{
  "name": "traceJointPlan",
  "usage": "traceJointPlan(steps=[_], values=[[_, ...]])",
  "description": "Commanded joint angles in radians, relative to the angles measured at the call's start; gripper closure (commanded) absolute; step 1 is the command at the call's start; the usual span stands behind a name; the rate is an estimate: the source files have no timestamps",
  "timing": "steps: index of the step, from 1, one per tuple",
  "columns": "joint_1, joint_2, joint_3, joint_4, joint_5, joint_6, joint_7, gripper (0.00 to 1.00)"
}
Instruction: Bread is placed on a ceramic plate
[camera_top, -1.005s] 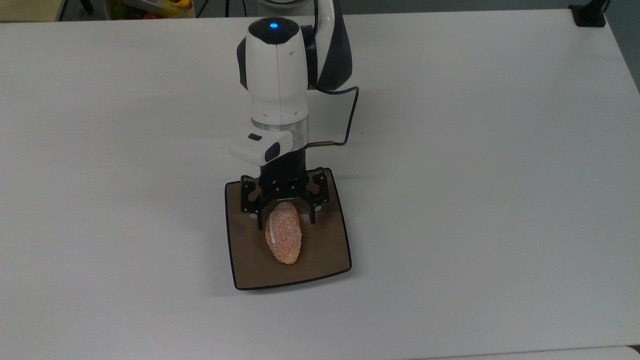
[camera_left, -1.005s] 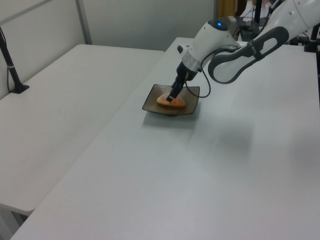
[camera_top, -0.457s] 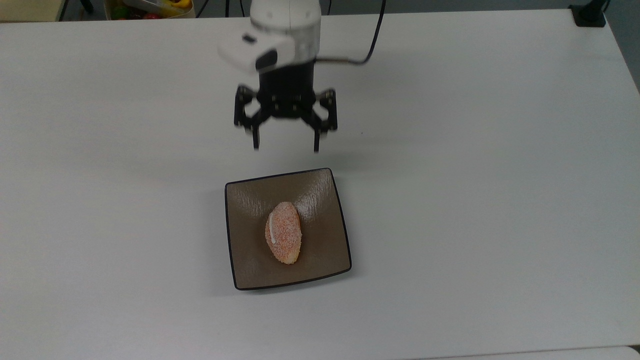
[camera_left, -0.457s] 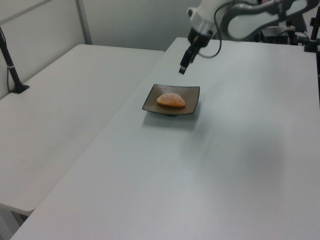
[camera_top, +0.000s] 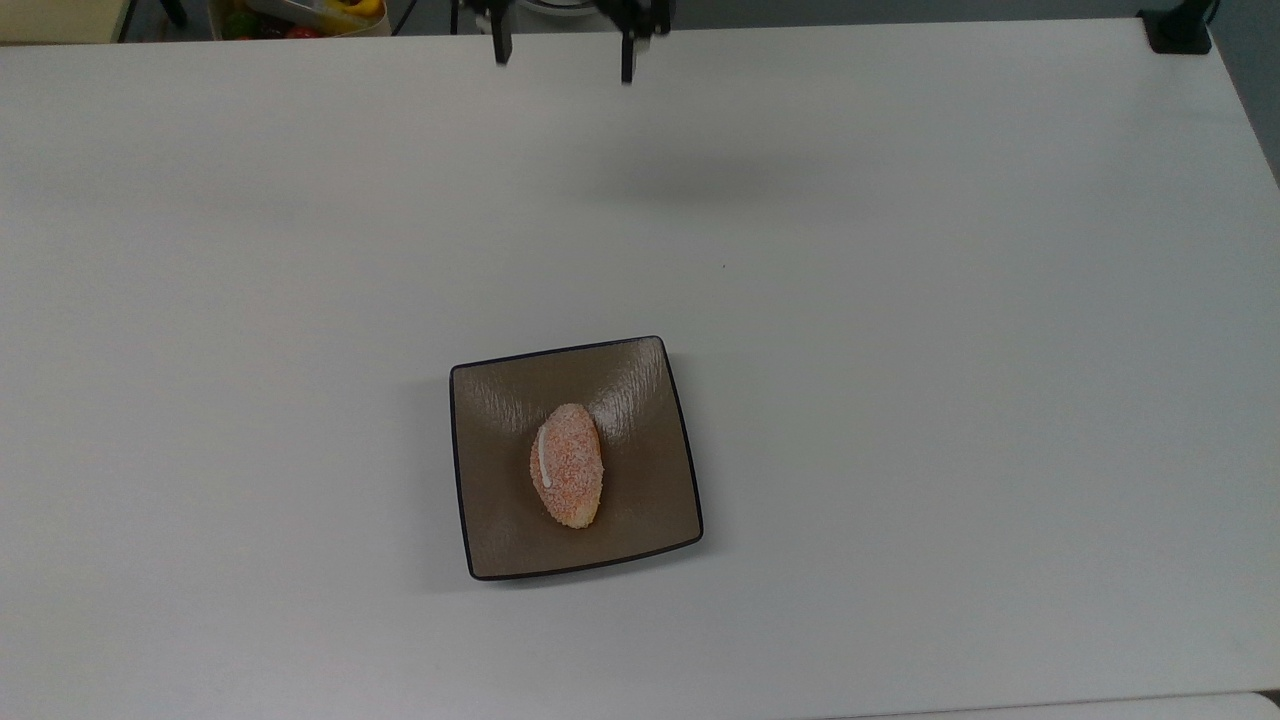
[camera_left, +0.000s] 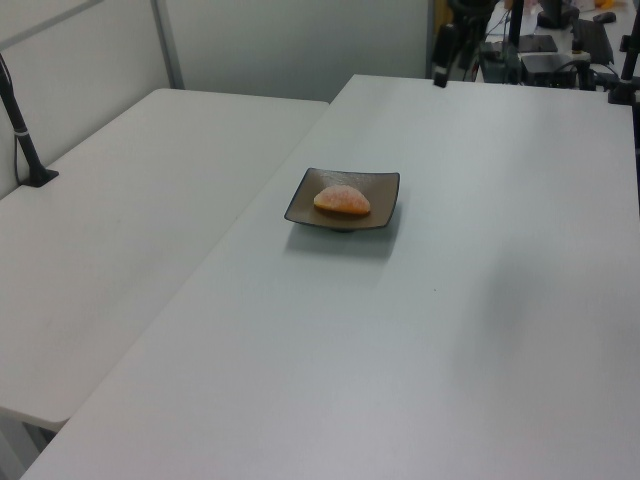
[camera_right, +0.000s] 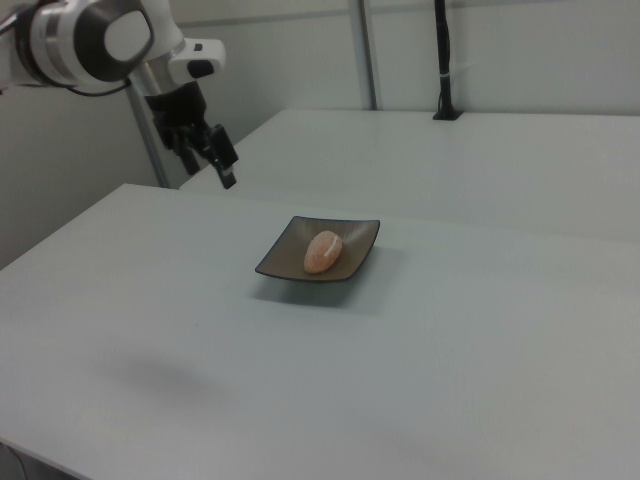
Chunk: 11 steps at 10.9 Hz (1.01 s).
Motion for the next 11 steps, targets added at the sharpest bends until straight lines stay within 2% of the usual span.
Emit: traceJointPlan(steps=[1, 3, 5, 8, 11], values=[[-0.021, -0.097, -0.002, -0.052, 0.073, -0.183, 0.009, 0.0], [-0.043, -0.102, -0.002, -0.066, 0.107, -0.196, -0.016, 0.0], [-0.064, -0.096, -0.004, -0.081, 0.119, -0.165, -0.184, 0.0], [-0.083, -0.081, -0.024, -0.1, 0.119, -0.041, -0.395, 0.0], [-0.095, -0.065, -0.027, -0.101, 0.118, -0.019, -0.431, 0.0]])
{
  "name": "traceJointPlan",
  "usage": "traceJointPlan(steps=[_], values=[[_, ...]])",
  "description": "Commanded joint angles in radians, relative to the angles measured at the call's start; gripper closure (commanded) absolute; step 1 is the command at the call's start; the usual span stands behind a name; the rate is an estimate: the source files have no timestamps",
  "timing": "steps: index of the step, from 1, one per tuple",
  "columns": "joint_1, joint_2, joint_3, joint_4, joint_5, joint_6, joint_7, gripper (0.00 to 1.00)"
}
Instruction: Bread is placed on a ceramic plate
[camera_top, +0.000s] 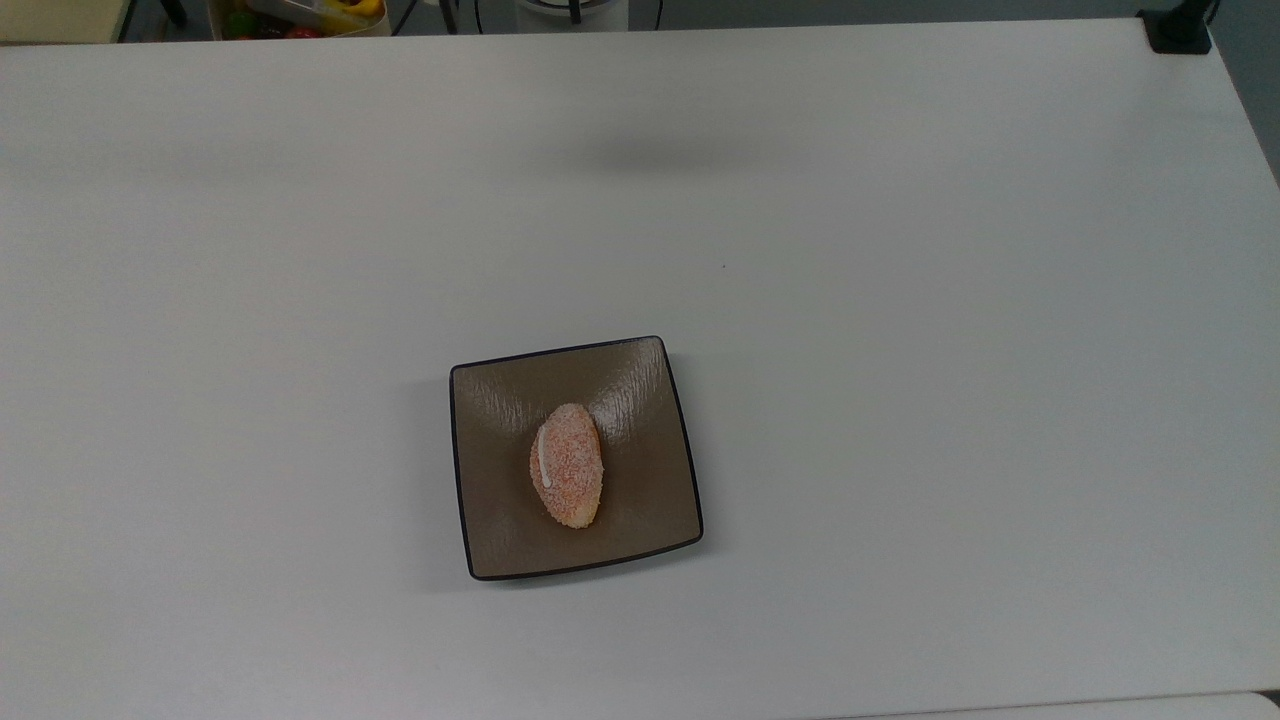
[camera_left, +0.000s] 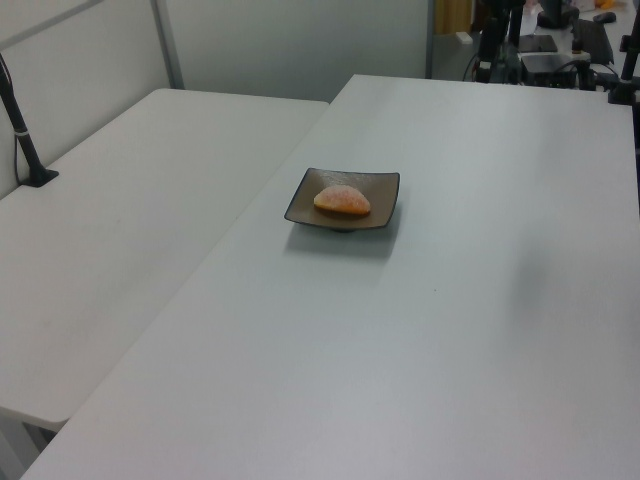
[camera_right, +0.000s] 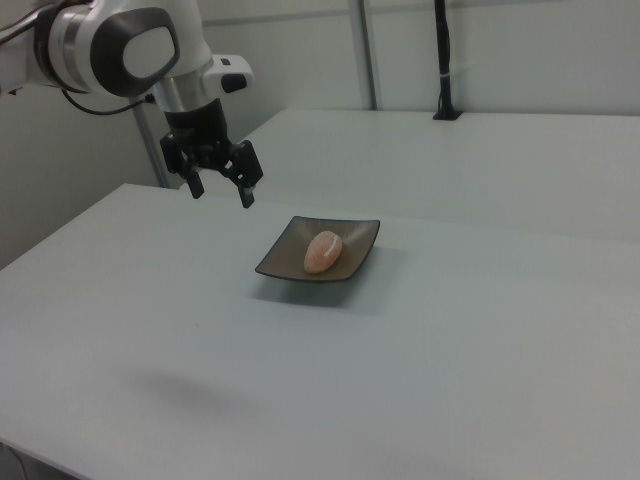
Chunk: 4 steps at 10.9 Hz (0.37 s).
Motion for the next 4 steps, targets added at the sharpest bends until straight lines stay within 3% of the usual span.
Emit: traceJointPlan(steps=[1, 4], values=[[0.001, -0.004, -0.005, -0.019, 0.022, 0.028, -0.038, 0.0], [0.001, -0.004, -0.004, -0.018, 0.022, 0.018, -0.046, 0.0]])
